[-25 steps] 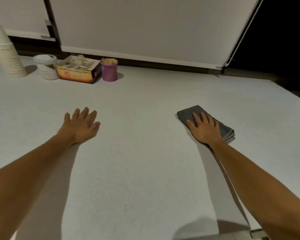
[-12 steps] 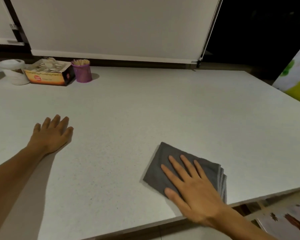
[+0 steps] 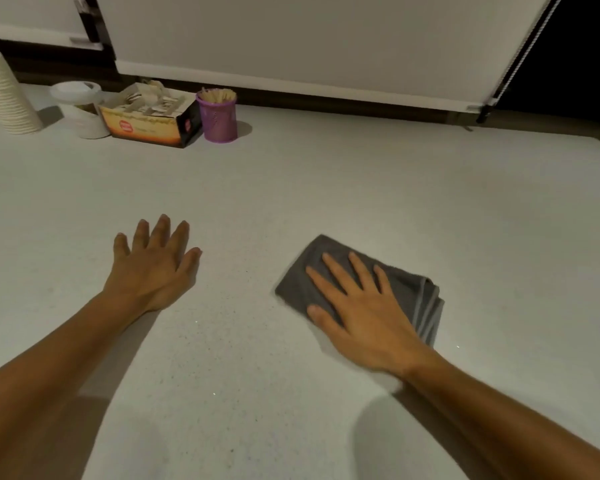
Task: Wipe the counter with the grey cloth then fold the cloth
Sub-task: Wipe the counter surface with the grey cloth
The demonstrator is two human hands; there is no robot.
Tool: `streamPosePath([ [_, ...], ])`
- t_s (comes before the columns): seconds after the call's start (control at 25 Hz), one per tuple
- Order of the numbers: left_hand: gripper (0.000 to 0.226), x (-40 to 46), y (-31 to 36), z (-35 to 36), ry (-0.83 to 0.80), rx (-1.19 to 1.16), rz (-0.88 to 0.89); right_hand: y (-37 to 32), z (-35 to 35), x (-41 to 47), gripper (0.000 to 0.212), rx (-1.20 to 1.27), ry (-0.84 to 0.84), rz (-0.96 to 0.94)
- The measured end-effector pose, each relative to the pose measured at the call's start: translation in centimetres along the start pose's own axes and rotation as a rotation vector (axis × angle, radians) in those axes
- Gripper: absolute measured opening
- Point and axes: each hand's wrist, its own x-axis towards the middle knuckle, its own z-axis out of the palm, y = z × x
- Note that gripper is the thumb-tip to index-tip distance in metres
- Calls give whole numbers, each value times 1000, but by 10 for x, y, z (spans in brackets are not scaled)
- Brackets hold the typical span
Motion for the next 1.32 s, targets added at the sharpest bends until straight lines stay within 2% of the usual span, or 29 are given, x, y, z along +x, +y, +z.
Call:
streamPosePath([
  [0.2, 80, 9, -3, 4, -6, 17, 29, 3, -1, 169, 71, 21, 1, 175],
  [0.36, 77, 12, -2, 5, 19, 10, 55, -6, -13, 291, 74, 108, -5, 475],
  [0.48, 77, 11, -3, 7, 28, -8, 57, -25, -19, 346, 75, 117, -36, 669],
  [0.56, 78, 13, -3, 9, 38, -2, 59, -33, -18, 358, 74, 70, -59, 704],
  [0.64, 78, 15, -4, 9, 43, 5, 68, -34, -16, 351, 71, 40, -64, 628],
  [0.8, 82, 18, -5, 8, 19, 8, 73, -41, -13, 297, 65, 52, -49, 298],
  [1.08, 74, 9, -1, -5, -55, -15, 51, -79, 5, 139, 61, -6, -47, -39],
  [1.32, 64, -26, -4, -14, -98, -34, 61, -73, 5, -11, 62, -61, -23, -341],
])
